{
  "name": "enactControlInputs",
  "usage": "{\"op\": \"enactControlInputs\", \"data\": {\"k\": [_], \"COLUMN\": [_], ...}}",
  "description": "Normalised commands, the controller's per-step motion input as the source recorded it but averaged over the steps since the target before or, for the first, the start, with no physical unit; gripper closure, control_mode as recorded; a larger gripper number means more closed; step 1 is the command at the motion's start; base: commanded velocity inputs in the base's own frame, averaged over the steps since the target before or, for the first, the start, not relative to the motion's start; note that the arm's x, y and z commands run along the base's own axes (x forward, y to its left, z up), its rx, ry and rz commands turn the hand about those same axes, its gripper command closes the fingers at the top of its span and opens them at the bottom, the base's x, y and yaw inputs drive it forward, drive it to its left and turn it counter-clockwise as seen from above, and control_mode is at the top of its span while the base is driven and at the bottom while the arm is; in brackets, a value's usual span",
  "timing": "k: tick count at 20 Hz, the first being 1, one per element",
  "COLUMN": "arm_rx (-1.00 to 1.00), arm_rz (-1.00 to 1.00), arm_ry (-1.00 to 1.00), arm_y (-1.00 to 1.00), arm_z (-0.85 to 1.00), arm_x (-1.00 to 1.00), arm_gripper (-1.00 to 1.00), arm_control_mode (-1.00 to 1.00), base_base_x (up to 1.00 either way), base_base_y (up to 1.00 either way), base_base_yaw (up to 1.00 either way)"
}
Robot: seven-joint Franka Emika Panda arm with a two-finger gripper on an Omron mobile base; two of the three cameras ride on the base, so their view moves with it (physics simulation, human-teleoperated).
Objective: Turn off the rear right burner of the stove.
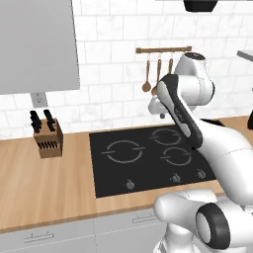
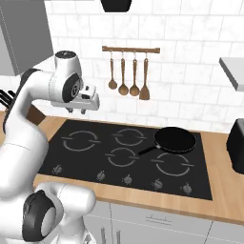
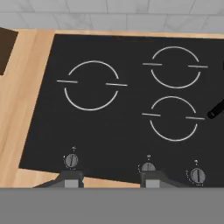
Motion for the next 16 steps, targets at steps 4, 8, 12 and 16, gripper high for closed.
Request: {"op": "enactControlInputs", "data": {"k": [4, 8, 12, 16], "arm_rx": [0.14, 0.35, 0.28, 0.01], "arm_rz": [0.0, 0.01, 0.01, 0.1], "arm_ry": [0.0, -0.03, 0.0, -0.01], "arm_y": [-0.55, -1.0, -1.0, -1.0], "arm_z": [-0.15, -0.31, -0.4, -0.36], "arm_x": [-0.08, -0.41, -0.53, -0.48], "arm_gripper": [-1.0, -1.0, -1.0, -1.0], "arm_control_mode": [-1.0, -1.0, -1.0, -1.0], "base_base_x": [0.0, 0.0, 0.0, 0.0], "base_base_y": [0.0, 0.0, 0.0, 0.0], "base_base_yaw": [0.0, 0.0, 0.0, 0.0]}}
